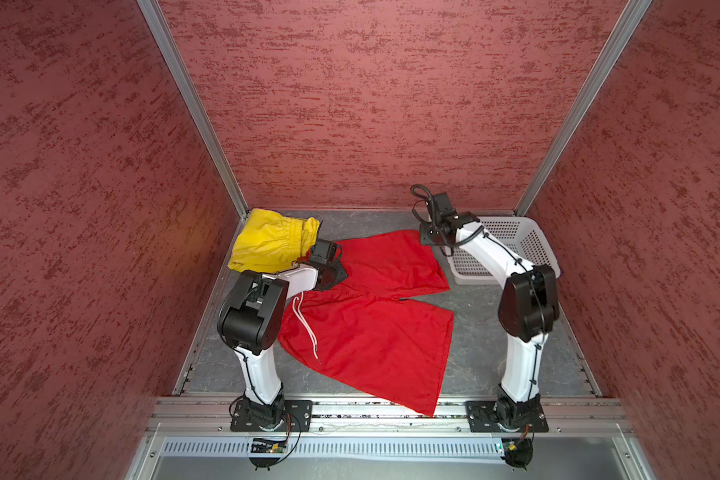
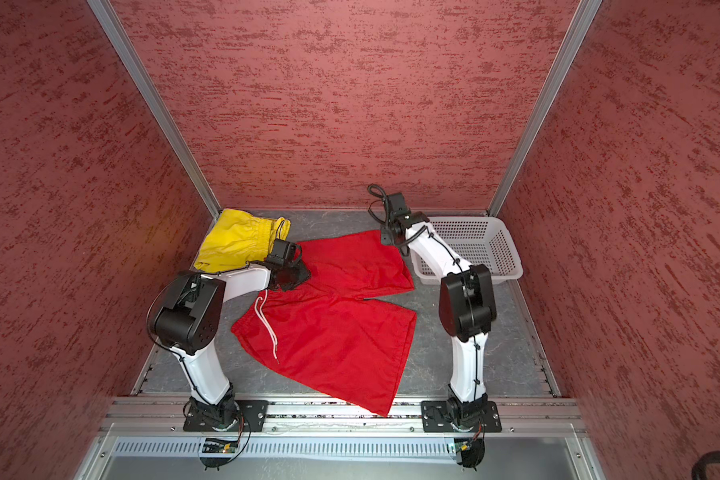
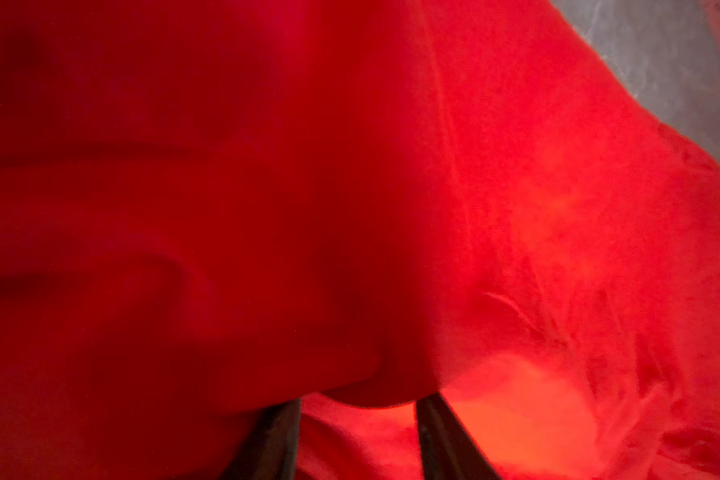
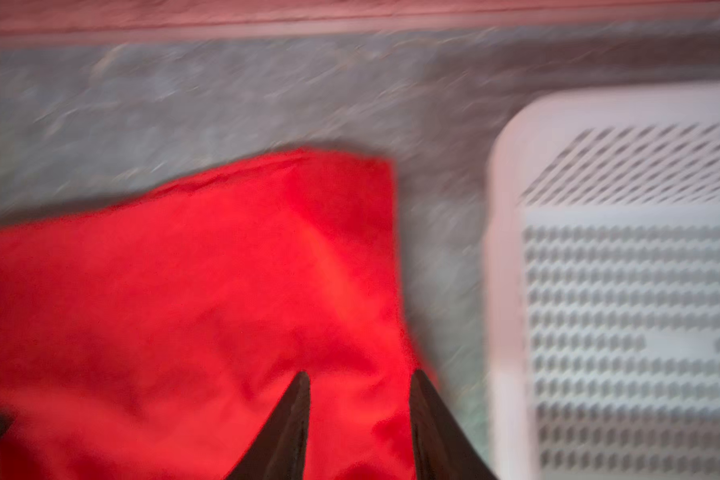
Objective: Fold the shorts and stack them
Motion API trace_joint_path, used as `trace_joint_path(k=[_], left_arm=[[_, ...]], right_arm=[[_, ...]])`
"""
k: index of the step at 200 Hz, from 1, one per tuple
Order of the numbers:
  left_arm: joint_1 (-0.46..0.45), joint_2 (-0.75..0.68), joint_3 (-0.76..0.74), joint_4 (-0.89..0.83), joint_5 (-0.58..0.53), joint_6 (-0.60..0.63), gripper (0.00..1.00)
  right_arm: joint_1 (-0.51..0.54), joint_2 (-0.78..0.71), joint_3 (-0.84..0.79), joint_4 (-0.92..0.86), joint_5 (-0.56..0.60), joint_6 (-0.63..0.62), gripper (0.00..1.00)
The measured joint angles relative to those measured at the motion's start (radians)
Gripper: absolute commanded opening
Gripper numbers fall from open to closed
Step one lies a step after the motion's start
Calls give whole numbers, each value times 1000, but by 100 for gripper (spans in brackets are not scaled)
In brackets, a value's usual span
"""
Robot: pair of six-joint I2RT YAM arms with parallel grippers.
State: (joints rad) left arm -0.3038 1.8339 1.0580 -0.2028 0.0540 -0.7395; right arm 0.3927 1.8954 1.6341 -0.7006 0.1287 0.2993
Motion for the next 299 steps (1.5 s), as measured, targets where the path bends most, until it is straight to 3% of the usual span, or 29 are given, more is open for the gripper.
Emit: trace_joint_path(k=[24, 60, 103, 127, 143, 189, 247, 259, 271, 286, 299], left_arm=[[1, -96, -2, -64, -13, 13, 62], [12, -395, -39, -158, -71, 39, 62], [20, -735, -211, -354, -168, 35, 59], [11, -848, -324, -488, -199, 10, 69], [10, -890, -388, -558, -212, -16, 70], [-3, -911, -492, -660, -214, -77, 67], [-12, -883, -606, -618, -194, -129, 64], [-13, -861, -608, -595, -190, -132, 57], [-14, -839, -608, -572, -188, -136, 44], [-16, -809, -608, -541, -186, -139, 25], [-18, -790, -608, -523, -184, -138, 15]], right_arm=[[127, -222, -271, 41, 2, 23, 48], [373, -435, -533, 19, 19, 50, 53], [765, -488, -681, -61, 37, 190, 54], [946, -477, -711, -103, 29, 275, 53], [1027, -461, -711, -115, 21, 317, 52], [1145, -428, -764, -129, -25, 404, 53], [1176, -427, -859, -103, -69, 454, 55], [1178, -422, -864, -94, -73, 454, 54], [1178, -410, -865, -85, -72, 456, 49], [1179, -408, -864, -73, -69, 463, 34], [1181, -406, -866, -69, -54, 475, 18]])
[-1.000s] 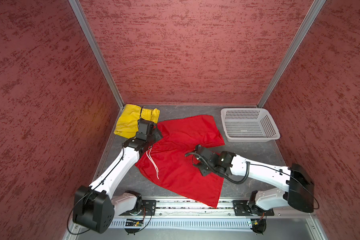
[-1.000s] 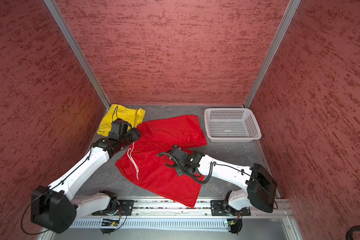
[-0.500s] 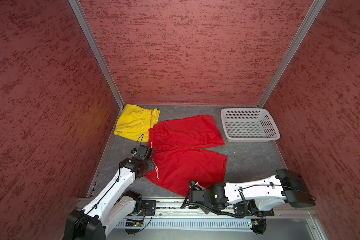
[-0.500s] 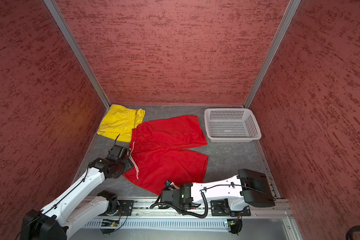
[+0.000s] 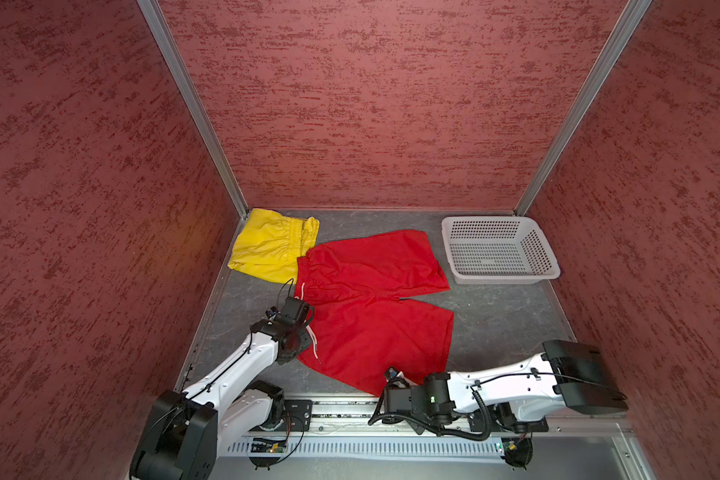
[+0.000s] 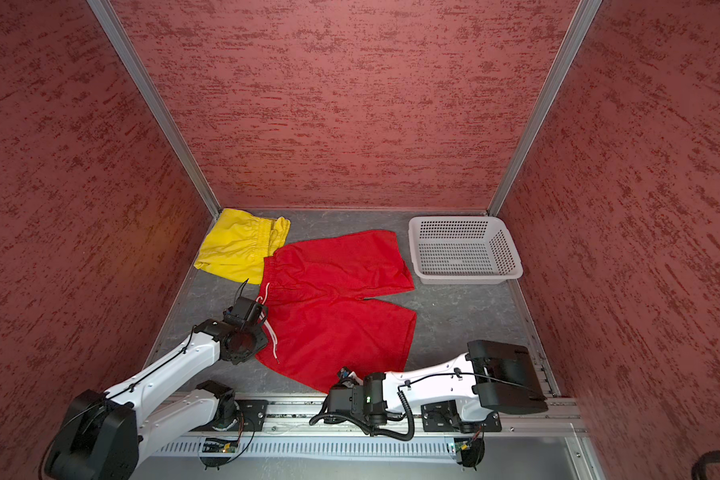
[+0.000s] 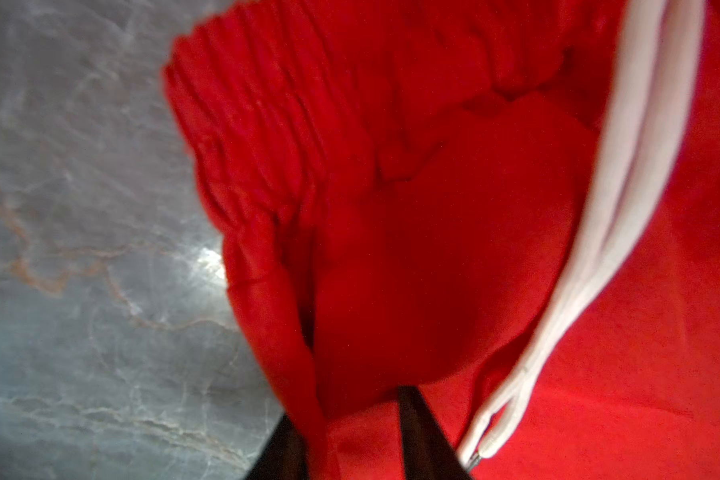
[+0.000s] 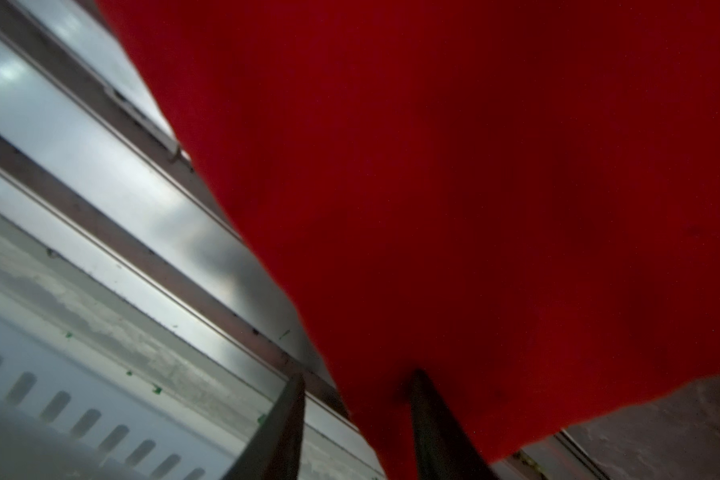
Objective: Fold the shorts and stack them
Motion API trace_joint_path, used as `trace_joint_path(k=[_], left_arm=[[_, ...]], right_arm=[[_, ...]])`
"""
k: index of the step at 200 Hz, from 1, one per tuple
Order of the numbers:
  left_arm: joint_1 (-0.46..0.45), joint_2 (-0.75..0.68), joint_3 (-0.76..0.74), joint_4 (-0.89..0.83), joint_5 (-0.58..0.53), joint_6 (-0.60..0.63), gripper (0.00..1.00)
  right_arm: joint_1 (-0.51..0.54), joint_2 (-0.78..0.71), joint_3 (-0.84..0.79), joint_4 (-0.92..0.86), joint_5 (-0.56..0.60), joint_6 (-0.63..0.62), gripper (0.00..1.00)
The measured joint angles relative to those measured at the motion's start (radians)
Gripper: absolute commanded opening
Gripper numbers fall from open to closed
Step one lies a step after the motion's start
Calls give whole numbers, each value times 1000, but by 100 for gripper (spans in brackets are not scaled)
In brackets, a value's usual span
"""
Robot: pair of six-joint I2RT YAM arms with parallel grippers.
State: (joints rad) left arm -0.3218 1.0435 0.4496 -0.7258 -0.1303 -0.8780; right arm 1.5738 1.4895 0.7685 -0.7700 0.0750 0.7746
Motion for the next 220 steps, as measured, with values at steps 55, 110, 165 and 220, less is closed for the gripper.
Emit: trace_joint_path(k=[55, 110, 165, 220], left_arm=[[0, 9, 42, -8, 5, 5, 0], [6, -124, 237, -118, 19, 37, 0], [1, -119, 494, -206, 89, 90, 1], [1, -27, 732, -231, 106, 150, 4]], right_arm=[[-23, -46, 2, -72, 138, 68, 0], [-166, -367, 155, -373, 403, 206, 0], [-306, -476, 412, -517, 610, 248, 0], [-574, -394, 567, -327, 734, -42, 0]])
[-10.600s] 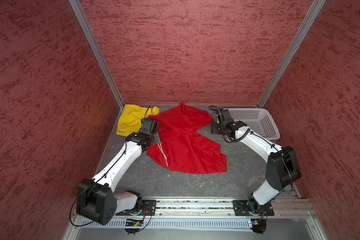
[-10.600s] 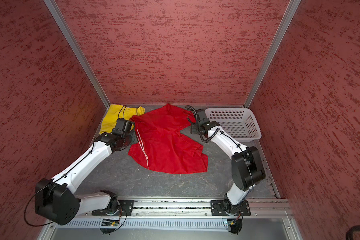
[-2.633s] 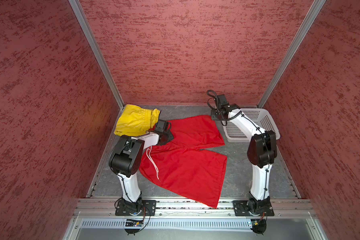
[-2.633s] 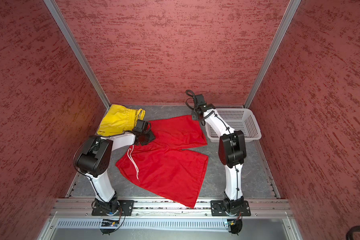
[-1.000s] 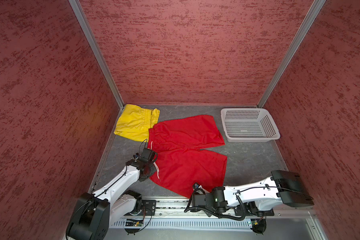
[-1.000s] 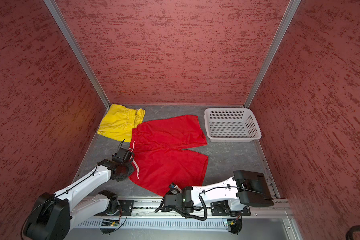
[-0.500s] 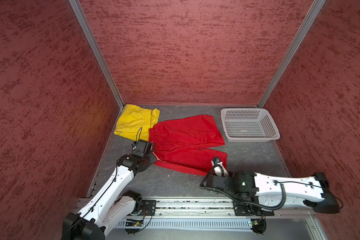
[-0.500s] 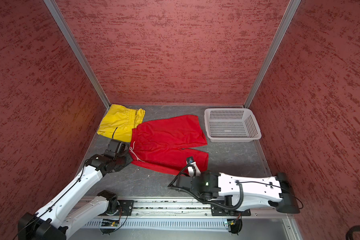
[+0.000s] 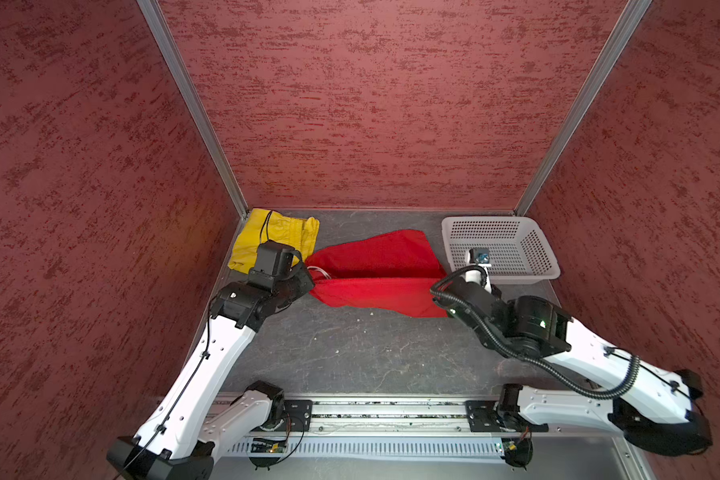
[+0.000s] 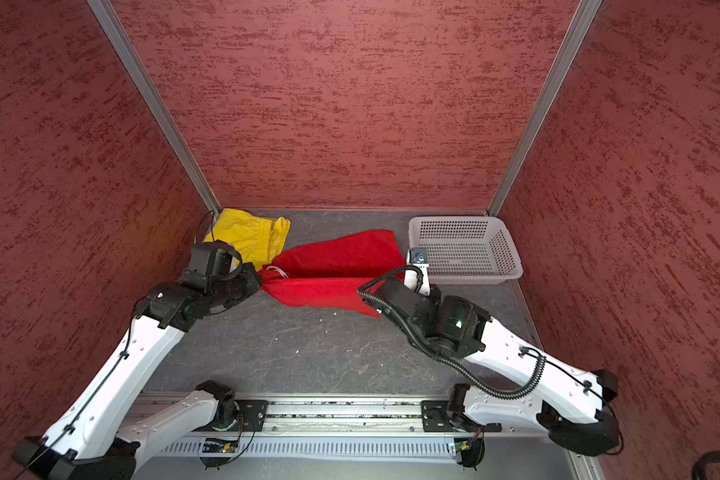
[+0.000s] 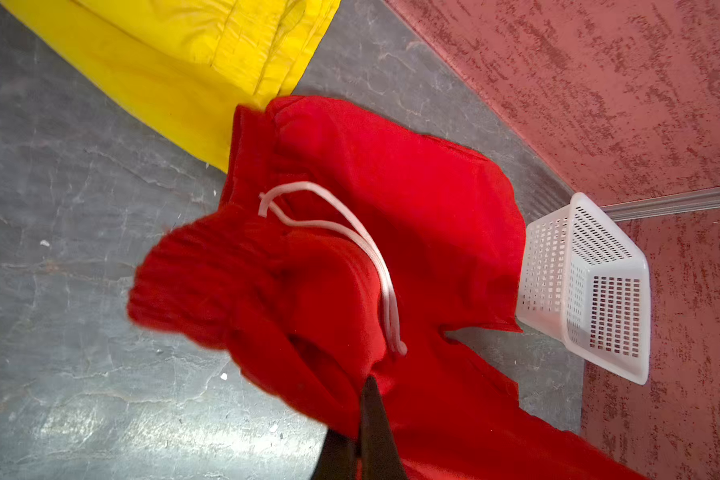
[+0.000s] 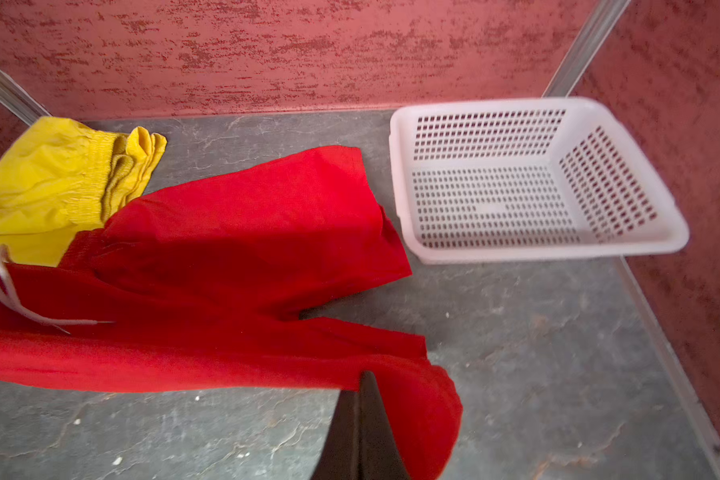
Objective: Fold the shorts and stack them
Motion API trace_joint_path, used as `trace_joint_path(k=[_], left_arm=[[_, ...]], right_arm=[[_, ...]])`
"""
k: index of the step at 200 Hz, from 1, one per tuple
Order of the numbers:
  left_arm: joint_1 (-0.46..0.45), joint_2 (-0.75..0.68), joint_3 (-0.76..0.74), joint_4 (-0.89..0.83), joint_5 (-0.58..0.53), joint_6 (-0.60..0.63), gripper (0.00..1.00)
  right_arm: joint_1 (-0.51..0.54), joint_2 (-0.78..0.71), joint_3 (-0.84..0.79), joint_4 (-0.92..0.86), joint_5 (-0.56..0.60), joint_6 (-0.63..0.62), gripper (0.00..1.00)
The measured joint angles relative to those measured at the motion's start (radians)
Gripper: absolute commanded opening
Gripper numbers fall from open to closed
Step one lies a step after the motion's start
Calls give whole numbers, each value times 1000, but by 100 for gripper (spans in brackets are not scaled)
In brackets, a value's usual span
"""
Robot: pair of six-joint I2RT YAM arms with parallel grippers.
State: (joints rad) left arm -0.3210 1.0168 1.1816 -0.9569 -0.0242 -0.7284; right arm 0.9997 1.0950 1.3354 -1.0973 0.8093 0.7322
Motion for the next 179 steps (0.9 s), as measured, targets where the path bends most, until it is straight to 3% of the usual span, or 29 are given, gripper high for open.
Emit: trace_joint_path(k=[40, 69, 121, 179], left_arm=[[24, 95, 100, 35, 20, 50, 5], [90, 163, 156, 61, 24, 95, 6], [221, 366, 224, 156, 67, 149, 7], [287, 724, 363, 233, 130, 161, 8]], right_arm=[[-268, 113, 59, 263, -129, -288, 0], [-373, 282, 139, 382, -219, -407, 0], [-476, 660, 411, 467, -338, -505, 0], [-558, 1061, 758, 438, -415, -528, 0]])
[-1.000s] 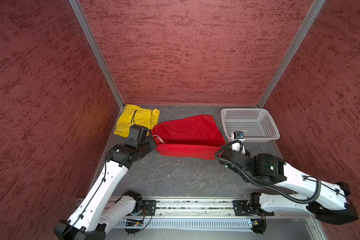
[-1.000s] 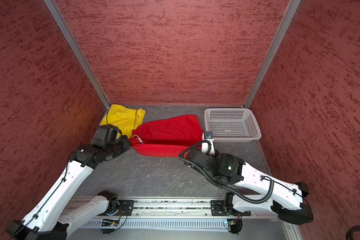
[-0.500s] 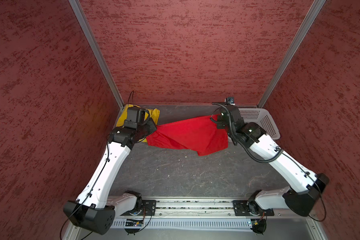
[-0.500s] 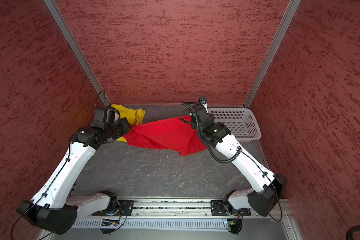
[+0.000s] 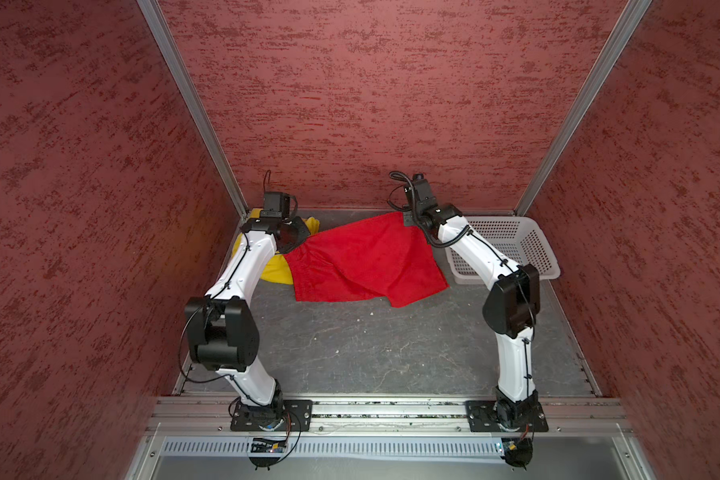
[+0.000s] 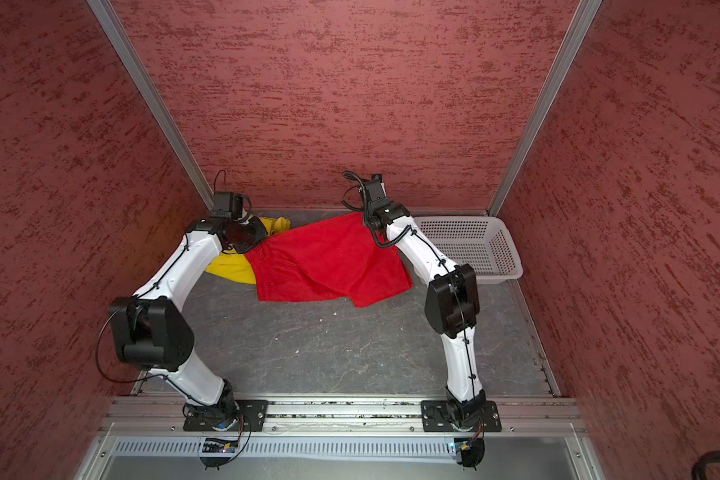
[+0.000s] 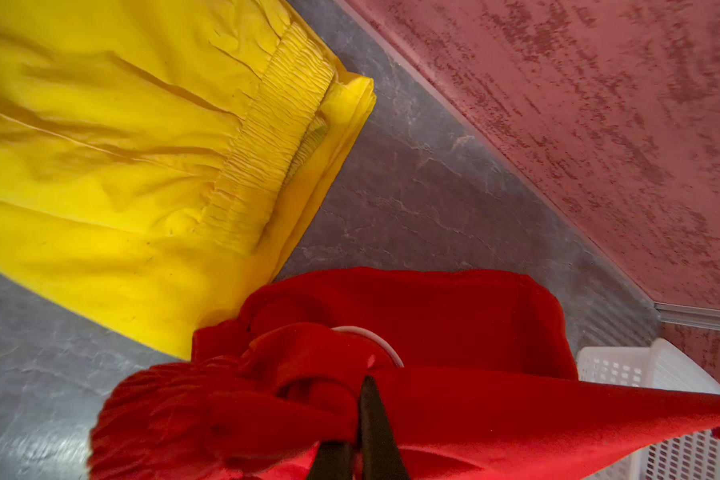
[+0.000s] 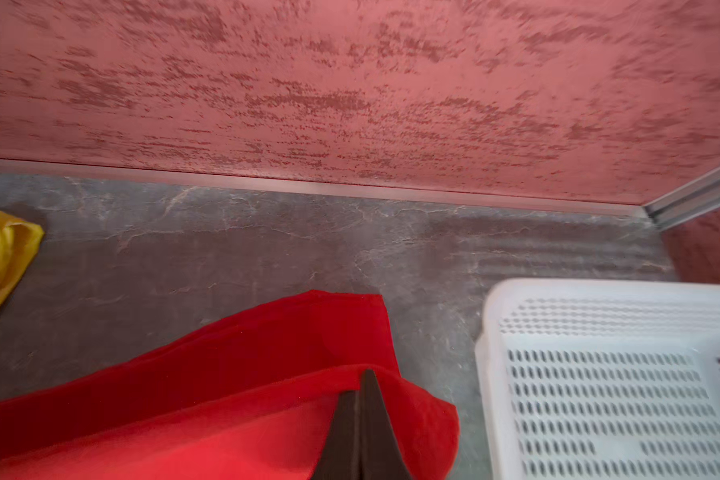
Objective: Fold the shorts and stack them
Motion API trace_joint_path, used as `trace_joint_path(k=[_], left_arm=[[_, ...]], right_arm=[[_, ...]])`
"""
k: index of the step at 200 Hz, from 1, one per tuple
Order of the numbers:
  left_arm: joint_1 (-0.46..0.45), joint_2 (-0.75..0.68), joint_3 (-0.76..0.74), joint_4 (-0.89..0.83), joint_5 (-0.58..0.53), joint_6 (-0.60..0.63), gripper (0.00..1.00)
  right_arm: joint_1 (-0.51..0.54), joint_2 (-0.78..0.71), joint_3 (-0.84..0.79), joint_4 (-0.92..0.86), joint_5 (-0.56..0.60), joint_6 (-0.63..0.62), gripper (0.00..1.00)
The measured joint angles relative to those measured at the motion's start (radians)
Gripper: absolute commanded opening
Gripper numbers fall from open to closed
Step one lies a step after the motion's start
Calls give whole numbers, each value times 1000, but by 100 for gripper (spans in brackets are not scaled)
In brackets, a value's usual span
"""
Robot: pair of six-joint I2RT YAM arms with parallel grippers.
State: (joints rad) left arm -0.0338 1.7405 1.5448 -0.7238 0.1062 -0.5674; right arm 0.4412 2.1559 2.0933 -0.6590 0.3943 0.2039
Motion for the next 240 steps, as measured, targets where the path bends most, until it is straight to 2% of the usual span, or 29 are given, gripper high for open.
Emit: trace_joint_path(k=[14, 28, 37, 41, 49, 63, 72, 80, 110, 134, 156, 193, 213, 240], left_arm=[[5, 87, 46, 18, 14, 0, 10], [8, 161, 89, 29, 26, -2, 19], [10, 208, 119, 32, 27, 6, 32], [10, 227, 135, 31, 29, -5, 42], [13, 268, 171, 29, 31, 2, 57], [19, 338, 241, 22, 34, 1, 69], [24, 380, 291, 13, 36, -3, 77], [25, 409, 331, 5, 39, -4, 80], [29, 442, 419, -27, 42, 1, 83], [25, 378, 377, -17, 37, 0, 80], [8, 214, 187, 20, 20, -5, 66], [-56, -79, -205, 94, 12, -16, 64], [-68, -126, -348, 117, 16, -16, 64], [-69, -129, -500, 151, 10, -20, 63]], right_arm=[[-17, 92, 104, -24, -11, -3, 0], [-33, 181, 208, -47, -13, -7, 0], [-44, 235, 270, -62, -10, -10, 0], [-48, 255, 292, -67, -8, -11, 0], [-57, 287, 321, -73, -6, -10, 14], [-74, 330, 348, -79, -2, -13, 42], [-83, 346, 356, -82, -1, -13, 48], [-89, 357, 361, -87, -1, -13, 51], [-102, 362, 389, -108, -4, -14, 52], [-98, 301, 356, -129, -31, -2, 50], [-62, 122, 134, -108, -52, 10, 51], [54, -181, -312, 22, -113, 76, 50], [83, -257, -504, 92, -152, 128, 49], [63, -265, -693, 163, -175, 187, 49]])
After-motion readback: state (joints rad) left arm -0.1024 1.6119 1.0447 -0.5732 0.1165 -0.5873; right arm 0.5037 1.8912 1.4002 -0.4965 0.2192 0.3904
